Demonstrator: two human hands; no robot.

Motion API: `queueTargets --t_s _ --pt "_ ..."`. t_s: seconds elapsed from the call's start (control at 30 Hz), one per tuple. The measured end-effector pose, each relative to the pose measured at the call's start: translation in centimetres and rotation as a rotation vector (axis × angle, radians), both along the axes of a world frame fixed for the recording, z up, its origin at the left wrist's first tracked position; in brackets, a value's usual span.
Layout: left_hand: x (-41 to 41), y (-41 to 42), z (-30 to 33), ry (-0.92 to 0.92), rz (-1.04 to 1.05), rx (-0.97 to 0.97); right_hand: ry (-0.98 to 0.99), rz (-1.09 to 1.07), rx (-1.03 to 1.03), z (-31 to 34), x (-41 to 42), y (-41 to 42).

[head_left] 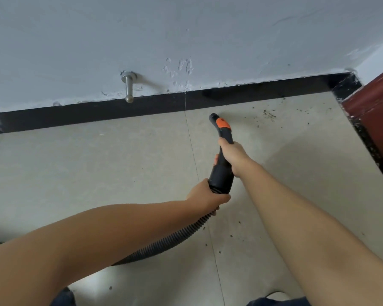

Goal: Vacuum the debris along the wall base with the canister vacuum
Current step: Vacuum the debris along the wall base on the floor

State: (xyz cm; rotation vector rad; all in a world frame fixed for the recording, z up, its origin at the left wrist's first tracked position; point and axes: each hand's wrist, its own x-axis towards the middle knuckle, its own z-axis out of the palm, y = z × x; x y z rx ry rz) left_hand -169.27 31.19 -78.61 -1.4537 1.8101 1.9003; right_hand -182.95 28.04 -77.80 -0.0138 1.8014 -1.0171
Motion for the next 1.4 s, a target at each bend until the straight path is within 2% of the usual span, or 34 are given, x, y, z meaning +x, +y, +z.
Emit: queueTargets --t_s 0.2,0.4,0.63,0.77,1.0,1.23,1.4 --pt "-0.3 0.5 -0.3 -0.012 -0.177 0.026 0.043 -0.225 -0.035 -1.0 -0.5 3.4" --pt "-3.3 1.8 0.6 -0.006 -0.266 0.039 0.044 -0.337 -0.011 -0.2 -3.4 6.4" --pt "-1.6 3.7 1.1 0.004 -0.110 0.099 -0.003 -0.152 0.010 0.3 -2.1 5.8" --pt "0.3 5.0 1.6 0.001 -0.138 0.145 -0.001 -0.145 0.043 0.2 -0.3 7.4" --pt "1.8 4.7 1.8 0.023 -0.027 0.138 -0.037 -0.067 -0.005 1.0 1.5 5.7" --pt "-2.4 4.0 2.4 0.052 -0.231 0.101 0.026 -0.255 0.071 1.2 -3.2 8.2" --pt "-5.1 4.7 1.5 0.067 -0.189 0.099 0.037 -0.254 0.077 0.7 -6.0 8.0"
